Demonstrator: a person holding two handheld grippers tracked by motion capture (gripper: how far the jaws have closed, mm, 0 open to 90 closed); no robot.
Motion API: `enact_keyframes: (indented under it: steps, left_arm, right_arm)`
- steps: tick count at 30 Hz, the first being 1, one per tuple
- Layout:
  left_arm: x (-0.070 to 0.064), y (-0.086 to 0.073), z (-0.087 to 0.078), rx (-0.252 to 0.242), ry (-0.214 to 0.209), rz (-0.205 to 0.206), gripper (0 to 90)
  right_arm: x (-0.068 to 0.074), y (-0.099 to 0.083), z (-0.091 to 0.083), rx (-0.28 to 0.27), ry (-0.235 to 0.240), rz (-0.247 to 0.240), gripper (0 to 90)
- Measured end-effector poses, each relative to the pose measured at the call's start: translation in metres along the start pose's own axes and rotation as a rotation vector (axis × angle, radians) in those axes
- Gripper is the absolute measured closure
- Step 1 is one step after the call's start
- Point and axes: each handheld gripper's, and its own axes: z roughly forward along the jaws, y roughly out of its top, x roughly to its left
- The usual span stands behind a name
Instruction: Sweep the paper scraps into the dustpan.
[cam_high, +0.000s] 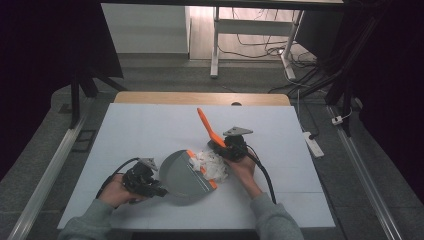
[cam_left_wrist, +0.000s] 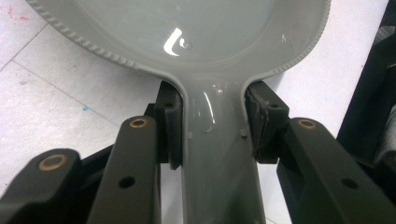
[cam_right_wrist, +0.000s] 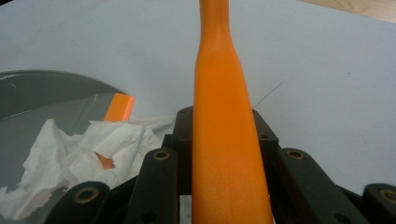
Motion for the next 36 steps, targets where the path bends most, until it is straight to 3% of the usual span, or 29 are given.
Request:
enact_keyframes:
  steps: [22,36]
  left_arm:
    - [0.0,0.0,0.0,0.0,0.001,-0.002,61.3]
    - [0.0,0.0,0.0,-0.003,0.002,-0.011,61.3]
  right_arm:
    - [0.024,0.003,0.008,-0.003,0.035,-0.036,70.4]
    - [0.058,0.009,0.014,-0.003,0.133,-0.093,70.5]
